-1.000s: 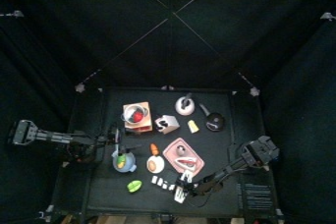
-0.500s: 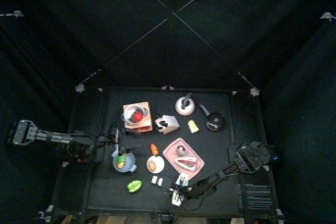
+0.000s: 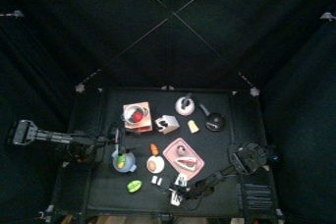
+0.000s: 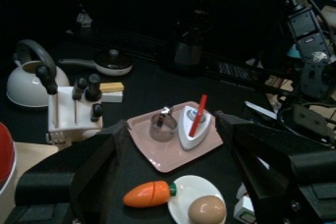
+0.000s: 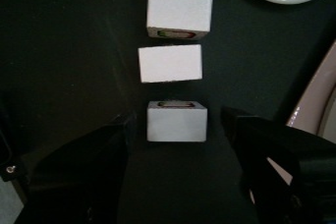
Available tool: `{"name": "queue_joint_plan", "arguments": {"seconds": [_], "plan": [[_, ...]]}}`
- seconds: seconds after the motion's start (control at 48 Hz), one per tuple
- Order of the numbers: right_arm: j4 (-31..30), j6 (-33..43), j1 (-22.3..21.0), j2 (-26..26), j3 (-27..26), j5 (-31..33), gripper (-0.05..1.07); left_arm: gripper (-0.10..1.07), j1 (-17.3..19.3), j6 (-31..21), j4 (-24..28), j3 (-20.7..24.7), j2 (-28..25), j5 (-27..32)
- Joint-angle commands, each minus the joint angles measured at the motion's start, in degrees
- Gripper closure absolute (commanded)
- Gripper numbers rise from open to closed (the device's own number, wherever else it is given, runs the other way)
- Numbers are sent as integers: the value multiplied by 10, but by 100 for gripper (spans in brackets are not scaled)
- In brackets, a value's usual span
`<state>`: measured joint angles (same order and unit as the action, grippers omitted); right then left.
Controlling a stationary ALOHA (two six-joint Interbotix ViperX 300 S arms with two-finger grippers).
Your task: Grab white sushi piece from table
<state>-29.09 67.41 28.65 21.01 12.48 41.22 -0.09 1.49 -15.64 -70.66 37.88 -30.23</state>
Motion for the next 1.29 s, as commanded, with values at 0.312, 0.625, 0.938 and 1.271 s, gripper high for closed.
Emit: {"name": "queue_joint_plan", "arguments": {"seconds": [0.312, 0.625, 0.938, 1.271], "plan": [[-6, -1, -3, -11, -13, -3, 20, -5, 0, 1, 1, 8, -1, -2], [-7, -2, -3, -19, -17, -1, 33, -5, 0, 1, 0, 8, -2, -2], [-9, -12, 1, -54, -18, 24, 35, -5, 0, 1, 0, 8, -1, -2], [-10, -12, 1, -58, -18, 31, 35, -5, 0, 1, 0, 8, -1, -2]]}}
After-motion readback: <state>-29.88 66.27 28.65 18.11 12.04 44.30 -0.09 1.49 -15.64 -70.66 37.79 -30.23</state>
